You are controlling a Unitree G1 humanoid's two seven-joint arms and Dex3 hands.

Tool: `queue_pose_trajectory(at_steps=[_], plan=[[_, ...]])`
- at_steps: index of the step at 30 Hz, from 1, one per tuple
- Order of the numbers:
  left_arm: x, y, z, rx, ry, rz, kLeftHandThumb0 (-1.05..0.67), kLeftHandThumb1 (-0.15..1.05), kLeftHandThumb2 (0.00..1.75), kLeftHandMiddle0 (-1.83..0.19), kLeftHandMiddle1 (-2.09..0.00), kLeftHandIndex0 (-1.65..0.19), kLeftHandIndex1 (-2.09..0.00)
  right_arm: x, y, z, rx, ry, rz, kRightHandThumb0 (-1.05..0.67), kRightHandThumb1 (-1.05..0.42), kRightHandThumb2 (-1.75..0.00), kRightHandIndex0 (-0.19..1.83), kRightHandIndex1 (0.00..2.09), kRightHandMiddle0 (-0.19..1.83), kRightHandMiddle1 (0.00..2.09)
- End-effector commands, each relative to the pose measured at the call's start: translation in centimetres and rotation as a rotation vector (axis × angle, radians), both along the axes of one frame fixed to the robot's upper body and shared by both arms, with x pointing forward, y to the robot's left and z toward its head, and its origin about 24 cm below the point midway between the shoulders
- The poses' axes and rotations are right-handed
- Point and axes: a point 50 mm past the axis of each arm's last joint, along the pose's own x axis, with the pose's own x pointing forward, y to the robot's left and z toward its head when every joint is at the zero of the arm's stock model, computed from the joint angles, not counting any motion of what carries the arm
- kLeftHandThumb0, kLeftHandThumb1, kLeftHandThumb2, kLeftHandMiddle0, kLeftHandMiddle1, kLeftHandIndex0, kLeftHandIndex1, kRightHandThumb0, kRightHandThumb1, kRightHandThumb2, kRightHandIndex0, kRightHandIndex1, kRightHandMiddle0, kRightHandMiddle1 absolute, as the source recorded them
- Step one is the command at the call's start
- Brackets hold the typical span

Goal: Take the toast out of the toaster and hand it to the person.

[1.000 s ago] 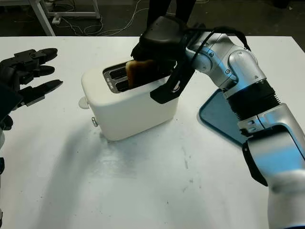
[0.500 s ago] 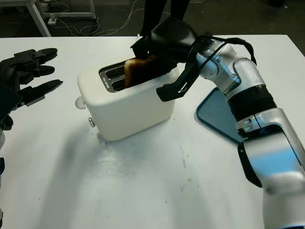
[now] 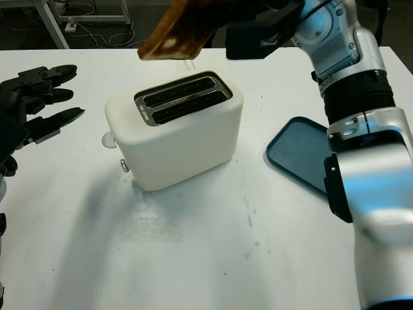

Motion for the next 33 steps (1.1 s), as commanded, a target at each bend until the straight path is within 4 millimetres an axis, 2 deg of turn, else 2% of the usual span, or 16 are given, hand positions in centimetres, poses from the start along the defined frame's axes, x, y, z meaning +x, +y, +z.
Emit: queue_pose_trajectory(at_steps=[1, 7, 9, 10, 12, 17, 20, 24, 28, 30, 32, 33], plan=[[-0.1, 0.2, 0.0, 0.015, -0.012, 0.004, -0.3, 0.92, 0.08, -0.29, -0.69, -0.58, -0.01, -0.2, -0.3, 1.5, 0.036, -0.018, -0.009, -0.52, -0.92, -0.47, 1.01, 1.75, 0.74, 1.75], [-0.2, 0.1, 0.1, 0.016, -0.01, 0.008, -0.27, 0.92, 0.08, -0.29, -0.69, -0.58, -0.01, 0.2, -1.4, 2.0, 0.066, -0.038, -0.064, -0.51, -0.92, -0.46, 1.02, 1.75, 0.74, 1.71], [-0.1, 0.1, 0.1, 0.013, -0.012, 0.006, -0.27, 0.92, 0.08, -0.29, -0.68, -0.58, -0.01, 0.5, -1.9, 1.9, 0.099, -0.017, -0.079, -0.5, -0.92, -0.45, 1.03, 1.75, 0.76, 1.49], [-0.1, 0.1, 0.0, 0.011, -0.012, 0.006, -0.27, 0.92, 0.08, -0.29, -0.68, -0.58, 0.0, 0.7, -2.2, 1.7, 0.129, 0.004, -0.084, -0.47, -0.92, -0.44, 1.03, 1.75, 0.76, 1.5], [-0.1, 0.1, 0.0, 0.003, -0.008, 0.007, -0.28, 0.92, 0.08, -0.28, -0.68, -0.57, 0.0, 1.3, -2.8, 1.2, 0.187, 0.051, -0.118, -0.49, -0.92, -0.43, 1.04, 1.75, 0.74, 1.66], [-0.1, 0.1, -0.1, 0.003, -0.007, 0.008, -0.29, 0.92, 0.07, -0.29, -0.68, -0.57, 0.0, 2.7, -4.4, -1.1, 0.297, 0.14, -0.262, -0.44, -0.92, -0.41, 1.06, 1.75, 0.84, 1.74], [-0.1, 0.1, -0.1, 0.013, -0.011, 0.005, -0.28, 0.92, 0.07, -0.3, -0.68, -0.58, -0.01, 3.6, -5.1, -2.9, 0.404, 0.221, -0.386, -0.42, -0.92, -0.42, 0.89, 1.75, 0.6, 1.75], [0.0, 0.2, -0.2, 0.016, -0.015, 0.005, -0.27, 0.92, 0.06, -0.3, -0.69, -0.59, -0.01, 4.1, -6.1, -5.5, 0.528, 0.302, -0.5, -0.34, -0.92, -0.38, 0.82, 1.75, 0.51, 1.75], [0.0, 0.2, -0.2, 0.015, -0.015, 0.003, -0.27, 0.92, 0.06, -0.3, -0.69, -0.58, -0.01, 4.1, -7.1, -8.2, 0.702, 0.401, -0.514, -0.25, -0.92, -0.38, 0.74, 1.75, 0.36, 1.75], [0.0, 0.2, -0.2, 0.016, -0.014, 0.003, -0.27, 0.92, 0.06, -0.29, -0.69, -0.58, -0.01, 4.0, -7.4, -9.2, 0.735, 0.421, -0.531, -0.23, -0.92, -0.37, 0.7, 1.75, 0.29, 1.62], [0.1, 0.2, -0.2, 0.019, -0.013, 0.001, -0.27, 0.92, 0.06, -0.29, -0.69, -0.58, -0.01, 4.0, -7.7, -10.1, 0.728, 0.431, -0.577, -0.3, -0.92, -0.32, 0.64, 1.75, 0.49, 1.14], [0.1, 0.2, -0.2, 0.017, -0.012, 0.0, -0.27, 0.92, 0.06, -0.29, -0.69, -0.58, -0.01, 4.0, -7.7, -10.4, 0.713, 0.428, -0.598, -0.32, -0.92, -0.32, 0.62, 1.75, 0.49, 1.16]])
